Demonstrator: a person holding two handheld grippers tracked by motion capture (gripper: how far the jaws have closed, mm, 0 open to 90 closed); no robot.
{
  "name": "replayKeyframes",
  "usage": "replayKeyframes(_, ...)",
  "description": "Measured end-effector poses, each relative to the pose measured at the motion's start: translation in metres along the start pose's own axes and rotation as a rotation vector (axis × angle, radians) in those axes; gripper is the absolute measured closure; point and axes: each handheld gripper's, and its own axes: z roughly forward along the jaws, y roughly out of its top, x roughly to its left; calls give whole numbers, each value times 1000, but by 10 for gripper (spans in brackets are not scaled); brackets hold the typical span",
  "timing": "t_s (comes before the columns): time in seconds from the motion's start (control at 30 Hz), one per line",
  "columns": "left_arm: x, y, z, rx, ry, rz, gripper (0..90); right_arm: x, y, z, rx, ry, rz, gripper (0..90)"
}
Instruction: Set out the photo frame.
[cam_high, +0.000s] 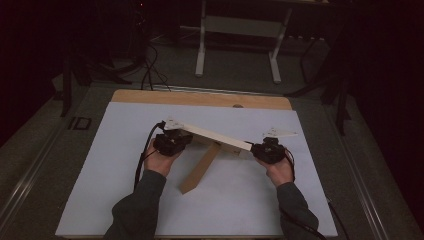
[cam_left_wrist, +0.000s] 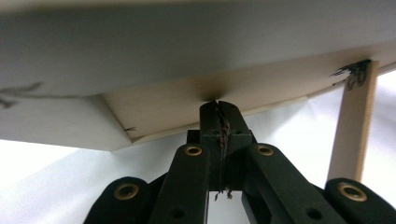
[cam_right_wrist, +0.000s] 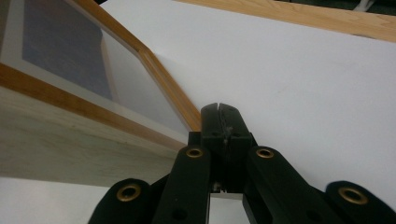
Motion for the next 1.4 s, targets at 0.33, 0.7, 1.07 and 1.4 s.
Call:
replayKeyframes(0.33,-10,7,-2,-2,-3,36,900,2,0,0,3,3,-7,897)
replayKeyframes(0.7,-16,12,-1,1,-15,57,900,4,-1,1,8,4,-15,898)
replayKeyframes(1.07,-22,19,-1,1,-19,84,900,10,-1,6,18,8,-37,898)
replayKeyframes(1.4,-31,24,-1,1,-36,117,900,13,-1,9,26,20,-43,898)
